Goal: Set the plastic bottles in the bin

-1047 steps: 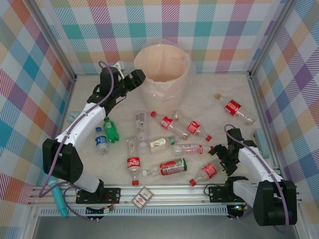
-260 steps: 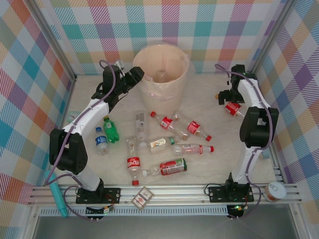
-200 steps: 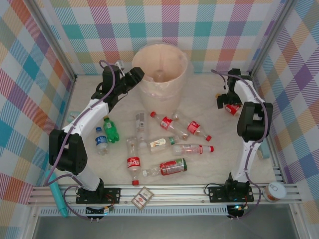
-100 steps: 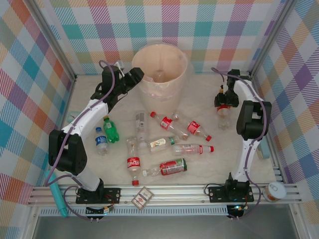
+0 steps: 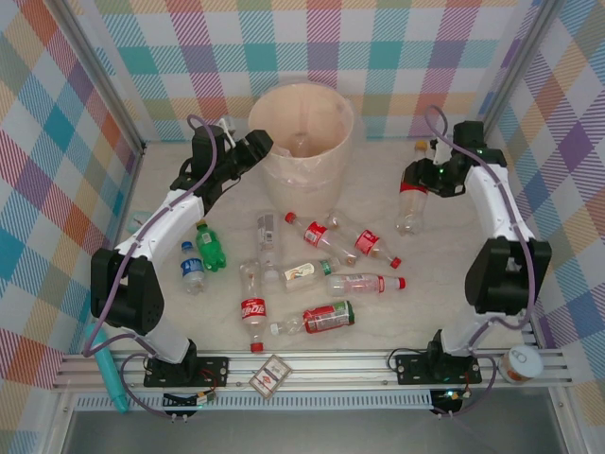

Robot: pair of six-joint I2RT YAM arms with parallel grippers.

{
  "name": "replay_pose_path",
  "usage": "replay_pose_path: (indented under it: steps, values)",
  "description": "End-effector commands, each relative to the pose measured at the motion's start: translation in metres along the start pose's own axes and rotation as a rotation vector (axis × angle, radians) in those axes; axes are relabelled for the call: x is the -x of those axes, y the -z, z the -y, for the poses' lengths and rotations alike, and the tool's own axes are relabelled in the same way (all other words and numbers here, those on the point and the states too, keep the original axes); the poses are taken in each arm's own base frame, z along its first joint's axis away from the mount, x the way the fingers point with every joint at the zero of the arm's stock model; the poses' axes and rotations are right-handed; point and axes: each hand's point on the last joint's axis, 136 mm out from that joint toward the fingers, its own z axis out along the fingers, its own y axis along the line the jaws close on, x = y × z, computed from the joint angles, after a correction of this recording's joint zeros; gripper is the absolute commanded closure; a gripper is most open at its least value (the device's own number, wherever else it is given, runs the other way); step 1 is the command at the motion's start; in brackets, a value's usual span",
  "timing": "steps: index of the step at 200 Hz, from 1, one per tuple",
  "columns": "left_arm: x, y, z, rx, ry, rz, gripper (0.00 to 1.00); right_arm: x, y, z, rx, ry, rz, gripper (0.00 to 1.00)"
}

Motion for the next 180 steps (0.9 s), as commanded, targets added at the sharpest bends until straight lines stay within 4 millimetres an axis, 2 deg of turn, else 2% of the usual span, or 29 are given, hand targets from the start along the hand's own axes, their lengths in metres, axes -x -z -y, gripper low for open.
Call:
replay_pose_path:
  steps: [1,40,57,73,102,125,151,157,180]
  values:
    - [-0.026,0.006,-0.028,0.092,-0.021,-0.104,0.29,0.020,0.051,-0.057,0.195,0.005,0.144,0.44]
    - [-0.025,0.005,-0.020,0.069,-0.013,-0.092,0.29,0.047,0.141,-0.147,0.336,0.130,0.368,0.46]
    - [-0.025,0.003,-0.018,0.066,-0.012,-0.094,0.29,0.049,0.158,-0.193,0.413,0.187,0.434,0.47]
    - [-0.027,0.001,-0.018,0.061,-0.007,-0.100,0.29,0.054,0.161,-0.242,0.510,0.265,0.494,0.47]
    - [-0.030,0.002,-0.009,0.048,-0.019,-0.130,0.29,0.079,0.150,-0.297,0.583,0.331,0.546,0.46]
    - [-0.027,0.005,-0.008,0.059,-0.032,-0.119,0.28,0.094,0.134,-0.327,0.616,0.365,0.558,0.47]
    - [-0.028,0.006,-0.010,0.062,-0.041,-0.119,0.28,0.105,0.094,-0.339,0.555,0.402,0.489,0.47]
    - [-0.028,0.006,-0.010,0.063,-0.041,-0.117,0.27,0.105,0.090,-0.341,0.544,0.412,0.489,0.47]
    - [-0.027,0.008,-0.004,0.044,-0.043,-0.122,0.23,0.103,0.047,-0.343,0.502,0.434,0.456,0.47]
